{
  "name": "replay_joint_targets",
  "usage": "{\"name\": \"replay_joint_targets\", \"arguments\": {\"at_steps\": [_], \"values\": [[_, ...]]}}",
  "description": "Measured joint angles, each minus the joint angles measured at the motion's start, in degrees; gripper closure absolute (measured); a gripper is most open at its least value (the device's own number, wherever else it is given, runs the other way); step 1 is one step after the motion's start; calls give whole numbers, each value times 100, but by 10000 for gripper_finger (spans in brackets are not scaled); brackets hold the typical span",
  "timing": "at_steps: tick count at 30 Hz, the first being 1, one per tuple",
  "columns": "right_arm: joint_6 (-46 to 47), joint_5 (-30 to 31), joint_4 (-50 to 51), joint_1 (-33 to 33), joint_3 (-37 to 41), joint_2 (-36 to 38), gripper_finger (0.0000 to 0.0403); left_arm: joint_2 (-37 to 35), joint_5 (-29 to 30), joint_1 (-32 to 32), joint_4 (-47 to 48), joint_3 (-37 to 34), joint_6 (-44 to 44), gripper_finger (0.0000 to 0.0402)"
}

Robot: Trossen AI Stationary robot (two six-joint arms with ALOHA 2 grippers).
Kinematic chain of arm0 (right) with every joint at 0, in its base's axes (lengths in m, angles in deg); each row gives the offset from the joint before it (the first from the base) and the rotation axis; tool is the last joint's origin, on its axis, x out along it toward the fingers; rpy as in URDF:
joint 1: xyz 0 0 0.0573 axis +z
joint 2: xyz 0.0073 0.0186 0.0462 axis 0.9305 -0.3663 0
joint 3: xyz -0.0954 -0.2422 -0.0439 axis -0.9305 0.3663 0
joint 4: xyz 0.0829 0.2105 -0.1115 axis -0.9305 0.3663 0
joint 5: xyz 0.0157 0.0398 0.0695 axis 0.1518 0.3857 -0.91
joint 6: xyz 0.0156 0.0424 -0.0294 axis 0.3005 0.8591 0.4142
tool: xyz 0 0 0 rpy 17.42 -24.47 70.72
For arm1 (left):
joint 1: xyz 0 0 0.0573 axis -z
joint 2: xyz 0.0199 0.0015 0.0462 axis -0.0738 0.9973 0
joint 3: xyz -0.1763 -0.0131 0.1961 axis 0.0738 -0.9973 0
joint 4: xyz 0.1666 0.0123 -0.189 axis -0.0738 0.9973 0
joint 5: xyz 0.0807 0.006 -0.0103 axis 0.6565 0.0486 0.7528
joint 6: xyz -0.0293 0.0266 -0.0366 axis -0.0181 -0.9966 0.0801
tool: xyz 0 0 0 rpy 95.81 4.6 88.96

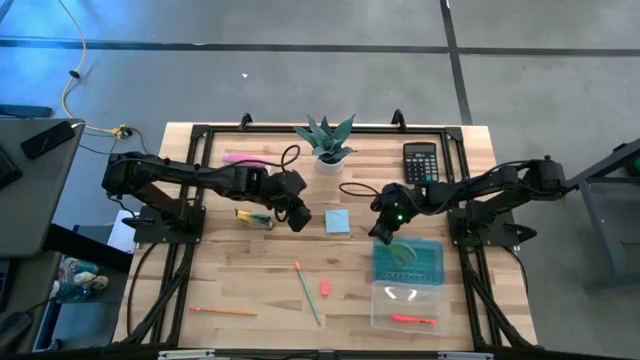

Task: Pack school essentials
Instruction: Put the green scissors into the blue supply box

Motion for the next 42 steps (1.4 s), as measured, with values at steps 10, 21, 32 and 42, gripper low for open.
{"name": "replay_joint_targets", "arguments": {"at_steps": [10, 21, 32, 42], "values": [[-46, -199, -6, 0, 0, 0, 402, 0, -9, 0, 0, 0, 50, 229], [21, -230, 42, 0, 0, 609, 402, 0, -7, 0, 2, 0, 63, 229], [1255, -360, 117, 866, 0, 1738, 403, 0, -2, 1, 1, 0, 63, 229], [2501, 857, 95, 2776, 0, 1873, 403, 0, 2, 1, 1, 0, 61, 229]]}}
